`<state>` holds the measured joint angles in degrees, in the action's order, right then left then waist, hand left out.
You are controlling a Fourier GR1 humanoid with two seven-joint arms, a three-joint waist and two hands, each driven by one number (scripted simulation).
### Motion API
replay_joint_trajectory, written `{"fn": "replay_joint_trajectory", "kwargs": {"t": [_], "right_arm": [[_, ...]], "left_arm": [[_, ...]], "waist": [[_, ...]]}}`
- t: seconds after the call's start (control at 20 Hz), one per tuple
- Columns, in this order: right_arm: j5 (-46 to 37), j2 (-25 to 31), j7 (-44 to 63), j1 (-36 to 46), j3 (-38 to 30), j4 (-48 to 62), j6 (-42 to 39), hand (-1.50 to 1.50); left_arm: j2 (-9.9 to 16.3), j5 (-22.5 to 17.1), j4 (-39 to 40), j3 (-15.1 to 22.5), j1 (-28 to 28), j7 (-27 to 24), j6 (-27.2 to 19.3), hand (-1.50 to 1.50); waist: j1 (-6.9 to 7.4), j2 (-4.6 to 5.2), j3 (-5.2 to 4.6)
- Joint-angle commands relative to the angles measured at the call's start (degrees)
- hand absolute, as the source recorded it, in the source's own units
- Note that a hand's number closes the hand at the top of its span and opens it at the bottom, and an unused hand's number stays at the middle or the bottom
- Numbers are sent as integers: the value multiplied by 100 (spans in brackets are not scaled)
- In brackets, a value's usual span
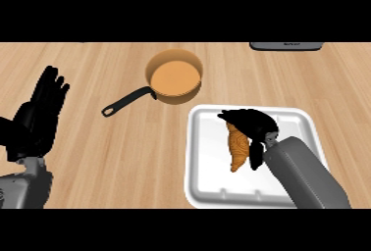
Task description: Pick the croissant from the tray and place it in the pot
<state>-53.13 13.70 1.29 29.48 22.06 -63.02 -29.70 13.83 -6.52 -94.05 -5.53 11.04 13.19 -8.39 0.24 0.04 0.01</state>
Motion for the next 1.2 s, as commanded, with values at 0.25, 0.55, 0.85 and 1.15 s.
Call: {"fn": "replay_joint_trajectory", "kwargs": {"t": [0.25,0.55,0.85,1.15], "right_arm": [[-730,102,-1199,-62,383,582,772,150],[-887,-172,-1257,86,96,624,427,150],[-1025,-1192,-785,-356,668,-98,446,150],[526,-1356,458,-180,2489,-1391,672,150]], "left_arm": [[-225,69,-178,40,-535,-354,136,0],[-181,135,206,-102,19,-213,166,0],[-196,263,93,-91,149,-37,-28,0],[-229,171,372,92,490,33,201,0]], "waist": [[30,0,0],[-7,-3,-1],[-43,-38,-4],[386,-17,1]]}}
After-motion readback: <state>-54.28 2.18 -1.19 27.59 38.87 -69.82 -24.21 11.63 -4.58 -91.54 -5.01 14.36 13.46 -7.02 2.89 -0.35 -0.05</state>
